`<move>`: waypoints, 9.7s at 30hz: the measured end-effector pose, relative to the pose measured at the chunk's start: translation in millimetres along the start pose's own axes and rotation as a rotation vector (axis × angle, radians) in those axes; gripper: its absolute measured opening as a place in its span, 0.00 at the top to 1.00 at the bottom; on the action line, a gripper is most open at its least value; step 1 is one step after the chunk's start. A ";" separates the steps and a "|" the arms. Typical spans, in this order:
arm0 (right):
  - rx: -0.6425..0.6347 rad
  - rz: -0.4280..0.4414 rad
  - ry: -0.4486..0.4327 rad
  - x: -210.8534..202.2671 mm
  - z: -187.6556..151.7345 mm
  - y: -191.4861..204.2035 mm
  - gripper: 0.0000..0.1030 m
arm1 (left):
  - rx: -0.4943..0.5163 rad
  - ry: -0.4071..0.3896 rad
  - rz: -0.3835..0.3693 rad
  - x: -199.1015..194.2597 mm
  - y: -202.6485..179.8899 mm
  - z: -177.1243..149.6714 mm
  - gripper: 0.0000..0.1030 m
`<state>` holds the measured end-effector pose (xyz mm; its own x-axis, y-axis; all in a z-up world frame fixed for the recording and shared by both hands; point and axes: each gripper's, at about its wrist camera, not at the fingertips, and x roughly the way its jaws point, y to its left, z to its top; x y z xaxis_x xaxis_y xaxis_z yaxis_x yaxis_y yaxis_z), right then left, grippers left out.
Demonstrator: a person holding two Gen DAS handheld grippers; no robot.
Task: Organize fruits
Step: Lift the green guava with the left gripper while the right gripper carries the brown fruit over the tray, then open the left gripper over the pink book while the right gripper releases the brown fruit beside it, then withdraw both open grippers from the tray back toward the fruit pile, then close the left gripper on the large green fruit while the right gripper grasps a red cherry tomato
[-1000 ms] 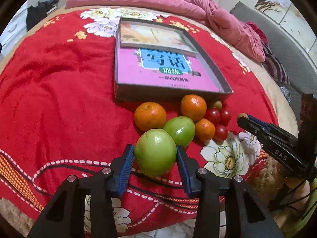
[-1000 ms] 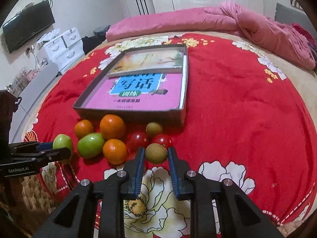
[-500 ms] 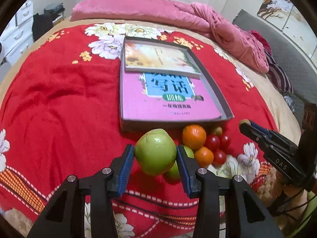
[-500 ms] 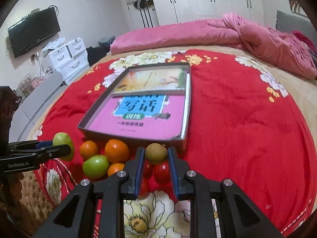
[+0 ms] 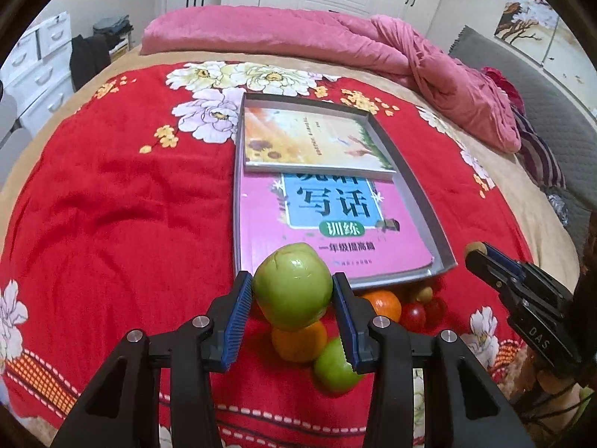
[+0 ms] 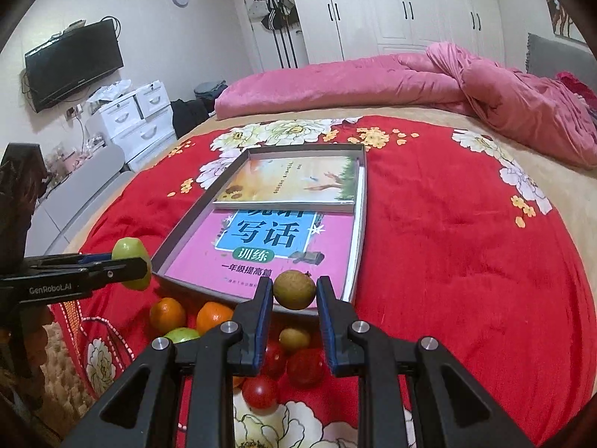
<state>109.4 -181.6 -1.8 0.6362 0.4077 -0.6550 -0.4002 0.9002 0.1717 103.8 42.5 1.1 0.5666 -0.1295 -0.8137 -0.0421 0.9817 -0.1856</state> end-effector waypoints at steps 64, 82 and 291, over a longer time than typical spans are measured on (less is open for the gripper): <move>-0.064 -0.019 0.134 64.8 4.3 -3.1 0.62 | 0.004 0.084 0.050 58.1 -3.6 17.5 0.57; -0.050 -0.016 0.074 50.5 10.4 -5.0 0.48 | 0.012 0.054 0.042 52.3 -5.8 20.5 0.43; -0.097 0.022 0.312 34.0 -62.1 30.3 0.72 | 0.376 0.157 -0.245 40.2 -40.0 -49.7 0.53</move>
<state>77.9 -149.9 -64.5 0.4001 0.3471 -0.8482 -0.4820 0.8669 0.1274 87.4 -8.9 -51.5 0.3904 -0.3545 -0.8496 0.3940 0.8985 -0.1938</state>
